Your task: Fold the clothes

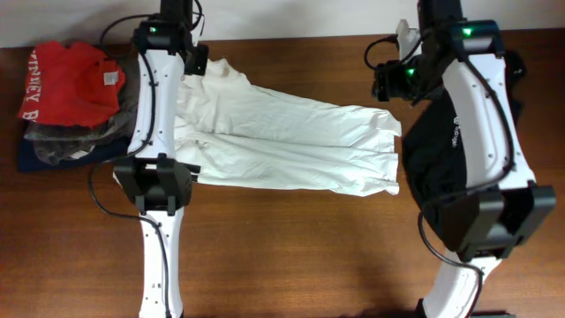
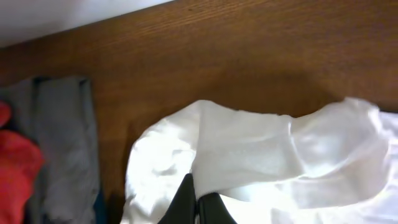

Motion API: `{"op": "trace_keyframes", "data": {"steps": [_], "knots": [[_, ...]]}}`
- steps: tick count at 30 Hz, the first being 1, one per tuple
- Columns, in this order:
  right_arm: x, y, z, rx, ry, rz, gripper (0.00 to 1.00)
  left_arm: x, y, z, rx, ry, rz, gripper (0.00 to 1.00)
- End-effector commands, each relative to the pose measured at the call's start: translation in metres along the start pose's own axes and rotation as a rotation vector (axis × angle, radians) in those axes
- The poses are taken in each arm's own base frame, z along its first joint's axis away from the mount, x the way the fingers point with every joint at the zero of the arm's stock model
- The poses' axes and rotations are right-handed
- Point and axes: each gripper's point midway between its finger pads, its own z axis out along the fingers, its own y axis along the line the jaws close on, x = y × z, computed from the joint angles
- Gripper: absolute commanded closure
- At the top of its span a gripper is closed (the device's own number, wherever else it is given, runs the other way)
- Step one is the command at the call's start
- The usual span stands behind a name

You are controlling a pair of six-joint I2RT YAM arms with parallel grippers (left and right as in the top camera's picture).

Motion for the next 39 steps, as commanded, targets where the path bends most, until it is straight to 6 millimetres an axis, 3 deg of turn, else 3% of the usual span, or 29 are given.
{"op": "trace_keyframes", "data": {"steps": [1,6,13,17,28,34,39], "knots": [[-0.001,-0.011,0.034,0.030,0.054,0.000,0.25,-0.006,0.006,-0.029,-0.011,-0.028,-0.021,0.99],[-0.002,-0.023,0.067,0.060,0.093,0.007,0.25,0.000,0.006,-0.035,-0.008,-0.005,-0.017,0.99],[0.013,-0.046,0.102,0.083,0.185,0.049,0.29,0.001,0.006,-0.035,-0.007,-0.001,-0.016,0.99],[0.022,-0.056,0.115,0.107,0.233,0.059,0.35,-0.001,0.007,-0.035,-0.008,-0.006,-0.017,0.99],[0.038,-0.061,0.156,0.118,0.318,0.059,0.36,-0.004,0.007,-0.035,-0.010,-0.021,-0.020,0.99],[0.036,-0.062,0.171,0.120,0.308,0.052,0.36,-0.006,0.007,-0.035,-0.011,-0.029,-0.021,0.99],[0.028,-0.067,0.173,0.143,0.275,0.045,0.48,-0.006,0.007,-0.035,-0.011,-0.029,-0.021,0.99]]}}
